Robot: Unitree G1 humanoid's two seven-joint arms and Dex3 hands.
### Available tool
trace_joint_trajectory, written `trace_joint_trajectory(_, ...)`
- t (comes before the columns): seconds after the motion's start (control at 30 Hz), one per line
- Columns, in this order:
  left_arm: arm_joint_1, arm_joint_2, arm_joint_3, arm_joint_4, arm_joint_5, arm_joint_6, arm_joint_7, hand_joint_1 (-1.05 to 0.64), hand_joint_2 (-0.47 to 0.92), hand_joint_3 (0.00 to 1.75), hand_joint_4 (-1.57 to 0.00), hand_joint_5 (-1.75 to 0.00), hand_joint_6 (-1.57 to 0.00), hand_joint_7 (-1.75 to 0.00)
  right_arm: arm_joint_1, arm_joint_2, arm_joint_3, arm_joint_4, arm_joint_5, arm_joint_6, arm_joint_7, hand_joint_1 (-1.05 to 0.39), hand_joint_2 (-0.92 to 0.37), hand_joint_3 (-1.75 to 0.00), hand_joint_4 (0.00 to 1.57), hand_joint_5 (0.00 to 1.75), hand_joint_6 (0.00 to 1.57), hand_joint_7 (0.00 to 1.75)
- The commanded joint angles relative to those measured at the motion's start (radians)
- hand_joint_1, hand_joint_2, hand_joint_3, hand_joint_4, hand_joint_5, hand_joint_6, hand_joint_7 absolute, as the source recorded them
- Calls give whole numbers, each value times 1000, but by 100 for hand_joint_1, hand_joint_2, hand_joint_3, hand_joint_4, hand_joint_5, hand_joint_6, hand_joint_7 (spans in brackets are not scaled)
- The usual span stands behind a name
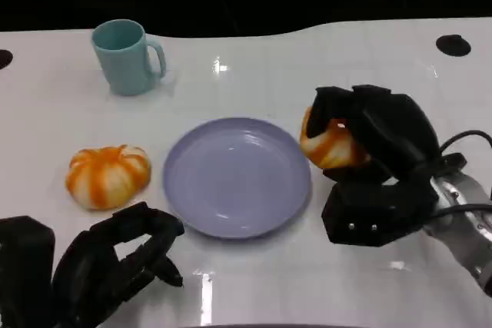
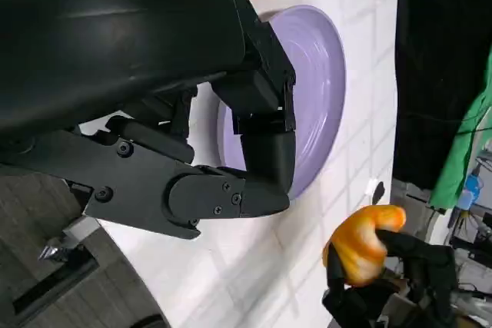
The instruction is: Grasp the bread from the table and place it into the plate.
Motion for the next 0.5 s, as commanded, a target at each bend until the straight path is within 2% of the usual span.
trace_joint_trajectory(0.03,11,16,-1,-15,9,-6,3,-50,92,36,-65,-163,-69,-120,-54,25,5,21,28,-31,44,-6,-33,-125,95,175,71,175)
trace_joint_trajectory(0.23,15,16,-1,-19,8,-5,7,-50,92,36,-65,-162,-70,-121,-106,91,19,89,60,-51,123,-8,-32,-127,93,175,68,175)
trace_joint_trajectory(0.5,15,14,-3,-15,7,-10,3,-51,92,34,-67,-161,-71,-121,-188,184,48,261,53,-91,101,-13,-32,-121,92,175,69,175)
